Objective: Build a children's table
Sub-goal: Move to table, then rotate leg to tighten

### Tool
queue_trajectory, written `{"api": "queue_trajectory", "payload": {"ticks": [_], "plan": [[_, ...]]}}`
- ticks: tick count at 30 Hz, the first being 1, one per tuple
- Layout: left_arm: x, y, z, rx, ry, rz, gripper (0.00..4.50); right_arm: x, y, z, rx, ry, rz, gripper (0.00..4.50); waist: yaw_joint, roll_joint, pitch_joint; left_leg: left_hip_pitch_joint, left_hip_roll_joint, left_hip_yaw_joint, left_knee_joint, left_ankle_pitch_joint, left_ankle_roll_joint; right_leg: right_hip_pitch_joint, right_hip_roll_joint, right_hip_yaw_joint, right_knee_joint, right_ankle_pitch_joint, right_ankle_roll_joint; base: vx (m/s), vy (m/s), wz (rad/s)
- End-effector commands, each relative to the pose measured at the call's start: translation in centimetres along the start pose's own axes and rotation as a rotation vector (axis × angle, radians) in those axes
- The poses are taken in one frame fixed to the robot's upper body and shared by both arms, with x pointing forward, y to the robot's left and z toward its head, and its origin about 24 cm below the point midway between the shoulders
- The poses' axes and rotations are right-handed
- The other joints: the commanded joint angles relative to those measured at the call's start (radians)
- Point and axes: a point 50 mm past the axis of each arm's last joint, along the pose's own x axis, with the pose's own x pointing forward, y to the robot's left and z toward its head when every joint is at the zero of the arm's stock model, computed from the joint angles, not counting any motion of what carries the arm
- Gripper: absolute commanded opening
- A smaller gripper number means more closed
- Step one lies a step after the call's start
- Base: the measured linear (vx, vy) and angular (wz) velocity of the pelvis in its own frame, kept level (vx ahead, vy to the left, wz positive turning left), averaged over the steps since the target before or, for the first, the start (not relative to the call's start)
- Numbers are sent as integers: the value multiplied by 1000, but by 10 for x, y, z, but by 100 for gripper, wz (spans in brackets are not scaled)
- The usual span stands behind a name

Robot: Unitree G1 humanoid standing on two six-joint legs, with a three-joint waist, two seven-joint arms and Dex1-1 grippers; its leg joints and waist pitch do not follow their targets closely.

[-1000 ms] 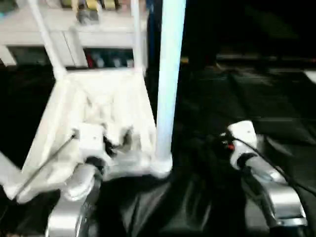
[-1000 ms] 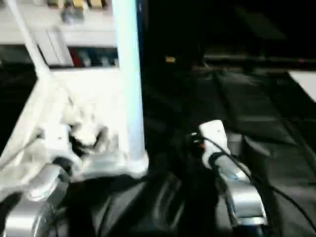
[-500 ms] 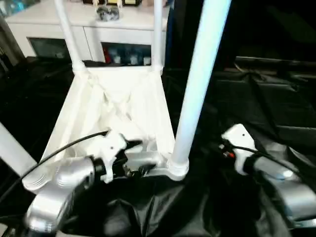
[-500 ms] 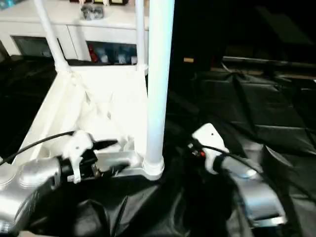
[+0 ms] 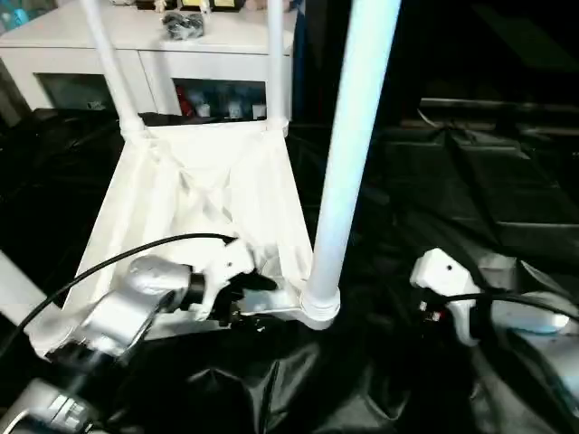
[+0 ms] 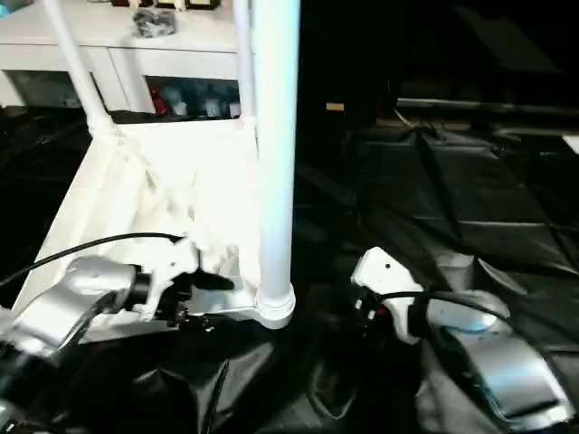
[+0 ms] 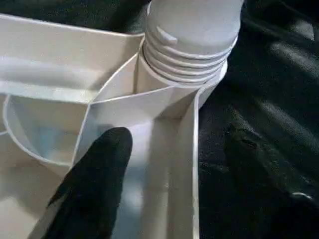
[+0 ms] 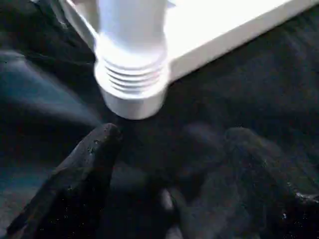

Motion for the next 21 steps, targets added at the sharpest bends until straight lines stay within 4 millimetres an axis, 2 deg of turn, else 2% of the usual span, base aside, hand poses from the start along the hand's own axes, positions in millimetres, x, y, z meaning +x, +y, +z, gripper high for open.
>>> {"api": "queue_trajectory", "payload": {"ticks": [1,3,4,5,7,8,9,10,12,13,16,21], "plan": [[1,4,1,16,39,10,305,-3,3,1,0,4,18,370,9,-3,-50,11,103,-48,-81,-156,59,30,-114,58,-83,-3,-288,0,0,0],[2,5,-2,2,57,14,291,-3,7,2,5,2,48,370,10,-1,-47,14,105,-48,-83,-184,51,28,-111,59,-88,-57,-281,0,0,0],[2,6,-3,-2,68,15,275,-3,7,2,3,0,51,370,13,9,-46,16,107,-50,-86,-199,41,26,-112,59,-87,-78,-280,0,0,0],[1,6,-4,-7,73,17,275,-3,7,2,2,3,50,370,10,2,-44,14,108,-50,-89,-215,34,27,-110,60,-90,-95,-276,0,0,0],[-1,7,-6,-25,79,16,255,-3,9,0,-3,23,54,370,11,11,-43,18,109,-51,-91,-232,20,24,-111,60,-92,-111,-275,0,0,0],[-2,7,-6,-25,79,13,255,-4,9,-1,-4,26,54,370,11,8,-44,16,107,-51,-91,-230,18,27,-113,62,-91,-112,-274,0,0,0],[-2,7,-6,-25,79,13,249,-4,9,-1,-4,26,54,370,13,16,-44,16,107,-51,-90,-228,17,26,-115,63,-91,-111,-274,0,0,0],[-2,7,-6,-25,79,13,241,-4,9,-1,-4,26,54,370,11,13,-43,14,106,-50,-90,-227,19,26,-114,63,-93,-111,-272,0,0,0],[-3,7,-7,-24,81,17,227,-4,9,-1,-4,25,56,370,10,13,-44,13,106,-51,-89,-216,24,27,-114,62,-92,-109,-271,0,0,0],[-3,8,-9,-25,85,19,214,-5,10,0,-8,25,55,370,11,19,-45,13,105,-50,-87,-208,28,26,-114,62,-91,-103,-271,0,0,0],[-4,9,-12,-28,103,25,195,-4,9,3,-15,17,56,370,9,16,-46,11,105,-50,-87,-195,39,27,-112,61,-91,-94,-266,0,0,0],[-5,10,-13,-34,105,30,169,-4,9,4,-24,16,59,370,7,19,-43,12,107,-50,-91,-218,33,23,-114,62,-97,-150,-260,0,0,0]]}}
